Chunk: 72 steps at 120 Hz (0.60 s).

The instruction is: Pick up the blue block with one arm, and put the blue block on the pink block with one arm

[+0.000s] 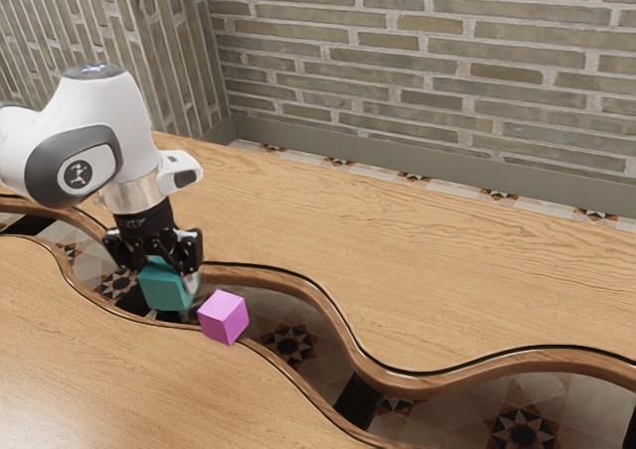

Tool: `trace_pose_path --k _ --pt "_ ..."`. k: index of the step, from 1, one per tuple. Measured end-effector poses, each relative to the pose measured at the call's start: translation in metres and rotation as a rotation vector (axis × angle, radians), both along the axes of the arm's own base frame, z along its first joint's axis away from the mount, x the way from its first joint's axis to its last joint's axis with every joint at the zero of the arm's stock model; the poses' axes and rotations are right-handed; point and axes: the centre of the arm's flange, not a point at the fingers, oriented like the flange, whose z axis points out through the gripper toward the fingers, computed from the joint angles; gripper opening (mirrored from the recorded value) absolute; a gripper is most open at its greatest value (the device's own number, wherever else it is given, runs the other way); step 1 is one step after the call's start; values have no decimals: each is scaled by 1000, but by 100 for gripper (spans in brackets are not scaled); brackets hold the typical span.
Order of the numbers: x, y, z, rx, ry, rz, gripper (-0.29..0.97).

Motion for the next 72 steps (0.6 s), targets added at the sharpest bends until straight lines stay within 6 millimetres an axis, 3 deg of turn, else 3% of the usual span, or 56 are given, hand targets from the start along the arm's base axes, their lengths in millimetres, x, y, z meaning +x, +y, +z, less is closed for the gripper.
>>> trace_pose_path --k 13,25,41,53,72 --pt "16 -2 -40 26 55 -31 35" --pt "24 -2 -59 35 70 -54 34" --pt "36 30 -71 20 67 -16 34" --pt "59 48 -87 16 75 3 35" --pt "115 48 -102 -9 62 -17 35"
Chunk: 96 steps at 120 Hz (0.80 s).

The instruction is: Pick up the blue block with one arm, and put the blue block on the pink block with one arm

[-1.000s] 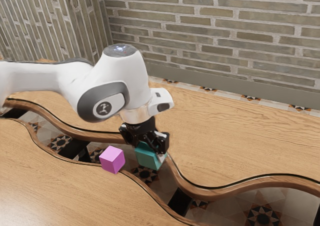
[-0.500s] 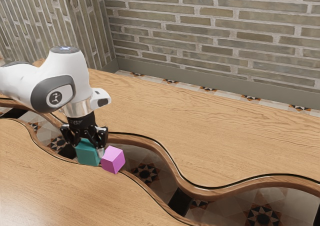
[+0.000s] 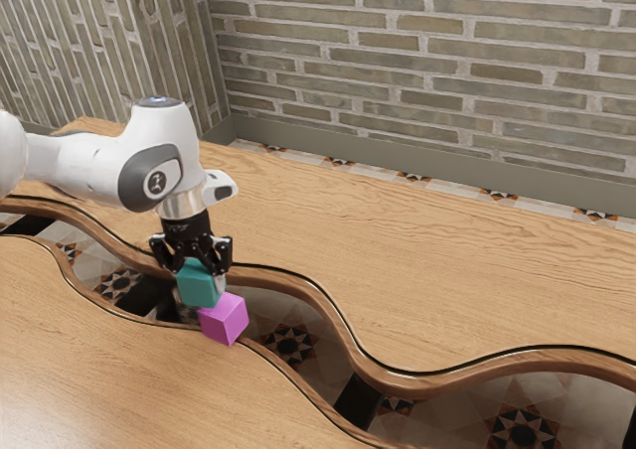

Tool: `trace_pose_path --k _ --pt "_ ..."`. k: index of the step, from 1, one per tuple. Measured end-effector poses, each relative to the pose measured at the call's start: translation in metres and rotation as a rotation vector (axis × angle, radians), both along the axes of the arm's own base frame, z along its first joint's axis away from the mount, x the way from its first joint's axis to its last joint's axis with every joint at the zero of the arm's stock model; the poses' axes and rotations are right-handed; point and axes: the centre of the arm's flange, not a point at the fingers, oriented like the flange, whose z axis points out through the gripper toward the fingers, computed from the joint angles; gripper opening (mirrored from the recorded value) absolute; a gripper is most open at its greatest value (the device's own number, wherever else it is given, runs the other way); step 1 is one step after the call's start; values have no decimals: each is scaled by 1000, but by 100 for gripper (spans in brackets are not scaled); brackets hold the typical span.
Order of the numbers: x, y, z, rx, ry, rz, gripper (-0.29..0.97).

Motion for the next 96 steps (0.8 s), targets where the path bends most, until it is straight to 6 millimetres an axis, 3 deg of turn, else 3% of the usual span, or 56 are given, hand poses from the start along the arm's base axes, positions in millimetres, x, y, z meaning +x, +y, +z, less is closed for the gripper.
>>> trace_pose_path --k 17,73,96 --pt "21 -17 -9 -21 -4 -64 35" --pt "-10 -7 -8 -45 11 -270 37" --pt "-11 12 -10 -25 10 -322 36"
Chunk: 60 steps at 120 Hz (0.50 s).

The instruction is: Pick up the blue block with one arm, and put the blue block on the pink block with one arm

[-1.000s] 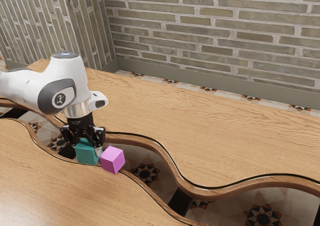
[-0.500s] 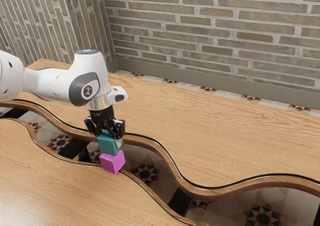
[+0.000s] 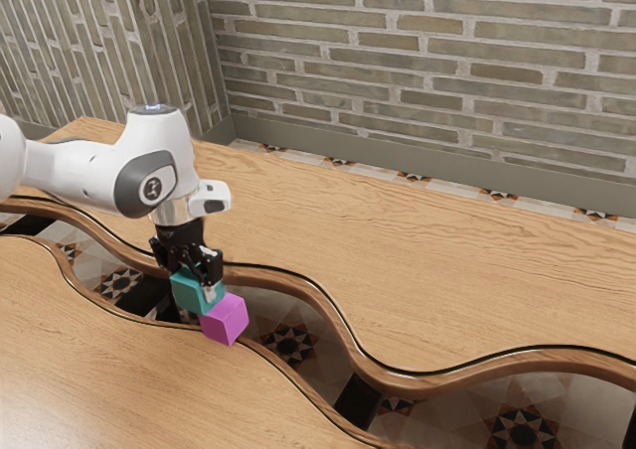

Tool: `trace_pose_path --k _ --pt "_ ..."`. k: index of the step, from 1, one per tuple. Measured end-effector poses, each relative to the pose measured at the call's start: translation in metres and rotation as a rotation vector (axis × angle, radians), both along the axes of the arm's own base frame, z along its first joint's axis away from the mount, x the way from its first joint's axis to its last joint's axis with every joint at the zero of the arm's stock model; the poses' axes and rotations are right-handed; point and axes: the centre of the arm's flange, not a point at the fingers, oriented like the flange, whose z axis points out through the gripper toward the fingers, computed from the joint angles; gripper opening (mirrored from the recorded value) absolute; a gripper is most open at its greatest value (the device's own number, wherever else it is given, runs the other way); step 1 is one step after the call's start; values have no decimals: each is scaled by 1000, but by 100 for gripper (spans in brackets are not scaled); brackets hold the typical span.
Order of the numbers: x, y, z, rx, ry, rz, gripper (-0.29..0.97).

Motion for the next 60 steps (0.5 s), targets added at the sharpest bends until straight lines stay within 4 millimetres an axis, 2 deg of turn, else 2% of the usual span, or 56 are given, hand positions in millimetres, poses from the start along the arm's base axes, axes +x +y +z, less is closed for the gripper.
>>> trace_pose_path --k 13,36,60 --pt "4 4 0 5 -17 -26 36" --pt "13 -12 -4 8 -29 -93 36" --pt "20 -10 -3 1 -41 -106 36"
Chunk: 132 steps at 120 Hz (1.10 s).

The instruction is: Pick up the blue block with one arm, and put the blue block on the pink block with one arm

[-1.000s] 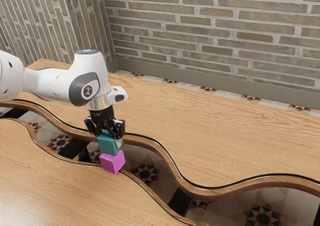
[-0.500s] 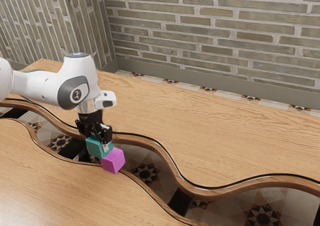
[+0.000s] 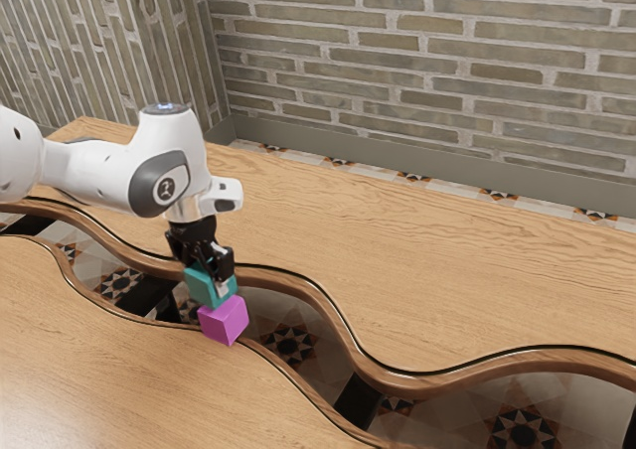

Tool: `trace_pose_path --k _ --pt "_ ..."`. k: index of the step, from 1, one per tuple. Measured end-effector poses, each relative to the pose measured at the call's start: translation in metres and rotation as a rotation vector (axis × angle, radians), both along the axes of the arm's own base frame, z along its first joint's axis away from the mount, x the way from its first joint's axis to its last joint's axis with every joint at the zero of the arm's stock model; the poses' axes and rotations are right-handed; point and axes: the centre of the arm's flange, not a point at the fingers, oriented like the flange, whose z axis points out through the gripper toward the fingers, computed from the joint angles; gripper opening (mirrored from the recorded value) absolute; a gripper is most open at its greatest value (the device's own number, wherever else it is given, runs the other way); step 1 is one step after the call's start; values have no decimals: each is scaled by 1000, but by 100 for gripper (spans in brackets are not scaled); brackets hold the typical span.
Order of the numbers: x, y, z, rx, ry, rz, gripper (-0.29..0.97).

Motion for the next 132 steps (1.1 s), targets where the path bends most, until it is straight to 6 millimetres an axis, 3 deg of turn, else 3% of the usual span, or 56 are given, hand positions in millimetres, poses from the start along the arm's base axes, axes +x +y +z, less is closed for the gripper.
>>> trace_pose_path --k 18,53,81,85,89,97,103,112,119,124,132 --pt "-1 -12 0 -5 3 -27 36" --pt "-8 -9 -2 -7 16 13 36" --pt "-7 -8 4 -12 7 33 56" --pt "-5 -8 23 -18 -24 35 58" --pt "3 -8 57 -27 -81 36 59" --pt "4 -9 156 -55 -220 34 61" --pt "-23 -5 220 -61 -285 33 63" --pt "-92 12 292 -59 -334 55 64" --pt "-127 19 321 -39 -312 73 65" --pt "-133 20 330 -29 -264 87 66" --pt "-139 14 328 -32 -166 100 66"
